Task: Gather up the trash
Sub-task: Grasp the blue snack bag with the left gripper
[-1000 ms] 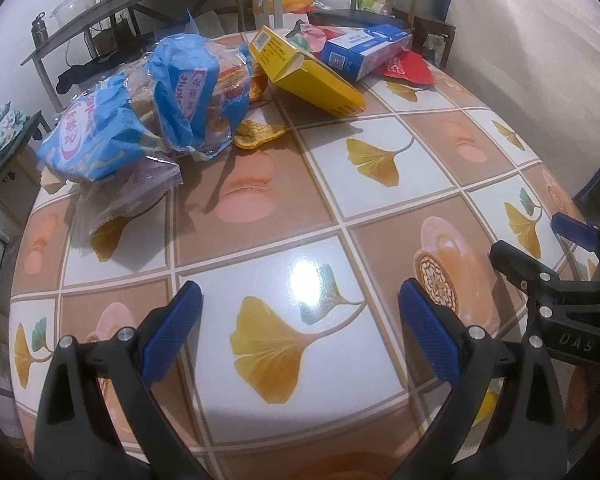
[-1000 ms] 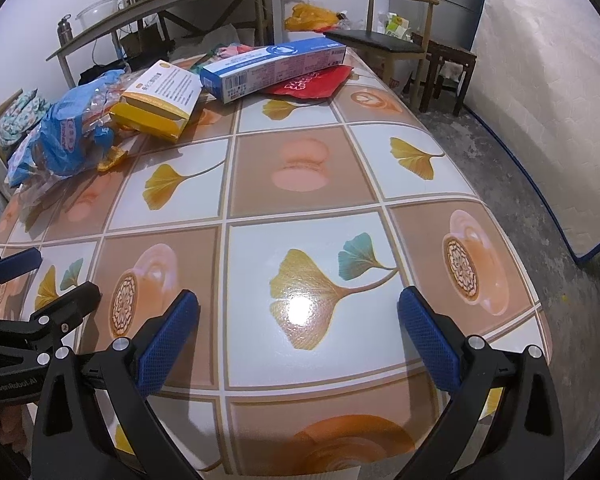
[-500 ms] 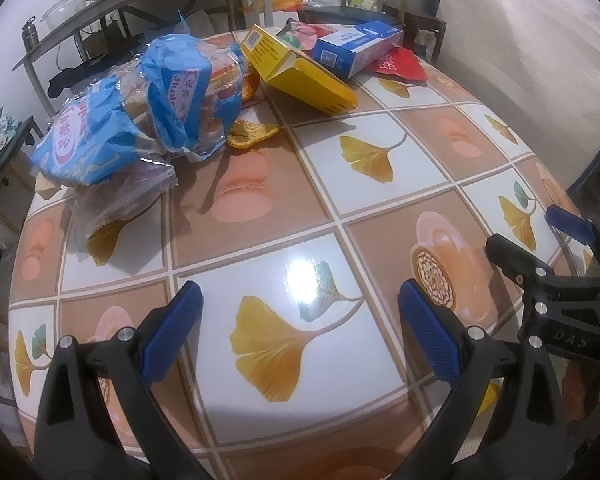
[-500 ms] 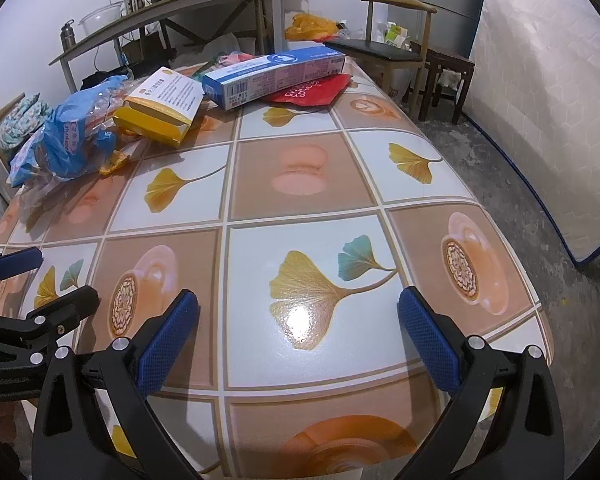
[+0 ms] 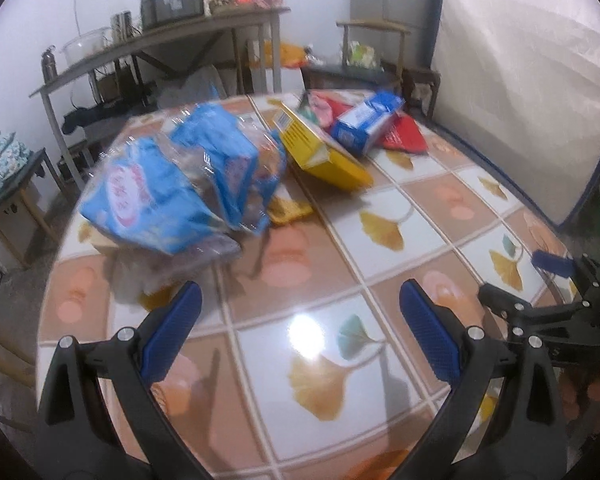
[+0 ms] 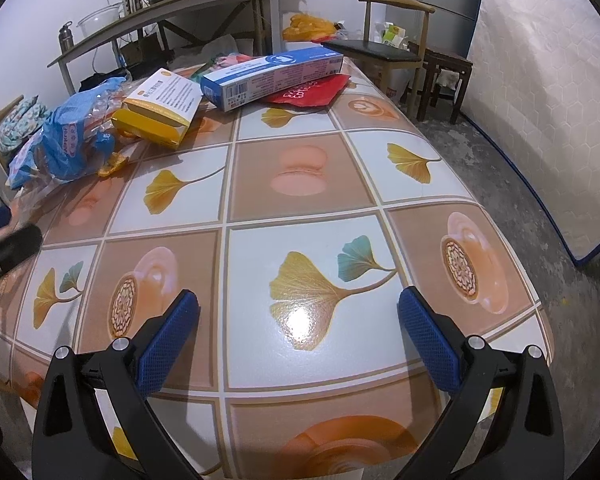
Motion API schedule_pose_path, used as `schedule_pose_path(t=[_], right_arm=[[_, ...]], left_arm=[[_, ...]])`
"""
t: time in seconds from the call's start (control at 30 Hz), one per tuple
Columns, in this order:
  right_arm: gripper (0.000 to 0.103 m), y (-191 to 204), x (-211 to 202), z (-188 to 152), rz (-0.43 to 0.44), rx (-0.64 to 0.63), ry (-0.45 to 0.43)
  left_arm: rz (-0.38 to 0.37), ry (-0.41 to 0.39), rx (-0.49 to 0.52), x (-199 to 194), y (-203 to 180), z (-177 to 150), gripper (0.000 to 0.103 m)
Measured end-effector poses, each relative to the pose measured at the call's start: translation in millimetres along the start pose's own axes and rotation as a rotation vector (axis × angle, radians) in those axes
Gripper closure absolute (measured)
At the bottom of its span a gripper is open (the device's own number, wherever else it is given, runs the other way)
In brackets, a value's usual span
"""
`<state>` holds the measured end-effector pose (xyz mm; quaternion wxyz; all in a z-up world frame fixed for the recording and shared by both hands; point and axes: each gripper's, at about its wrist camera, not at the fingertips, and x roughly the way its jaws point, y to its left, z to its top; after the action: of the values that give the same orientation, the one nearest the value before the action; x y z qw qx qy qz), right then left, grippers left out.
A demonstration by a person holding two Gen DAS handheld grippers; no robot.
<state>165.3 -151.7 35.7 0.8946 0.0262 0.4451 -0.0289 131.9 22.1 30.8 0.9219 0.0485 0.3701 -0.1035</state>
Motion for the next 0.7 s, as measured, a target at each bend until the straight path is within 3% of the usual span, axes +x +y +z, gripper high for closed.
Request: schedule_pose_path(t=[0.2,0.43,0.7], right_arm=[[0.006,0.7,-1.1,3.2,0.014,-0.006,0.014],[0.006,9.2,-11.6,17.3,0.125,0.014,-0.026],[0.006,34.5,-32.1,31.0,0.198,-0.042,-0.101]], left_arm=[[-0.011,-0.051,-0.045,-10.6,20.8,4.7,0.007],[0.023,-0.135,-0.055,-24.0,43.3,9.5,0.008],[-0.003,-0.213,-0.098,-30.8,78.3,35.2,0.008]])
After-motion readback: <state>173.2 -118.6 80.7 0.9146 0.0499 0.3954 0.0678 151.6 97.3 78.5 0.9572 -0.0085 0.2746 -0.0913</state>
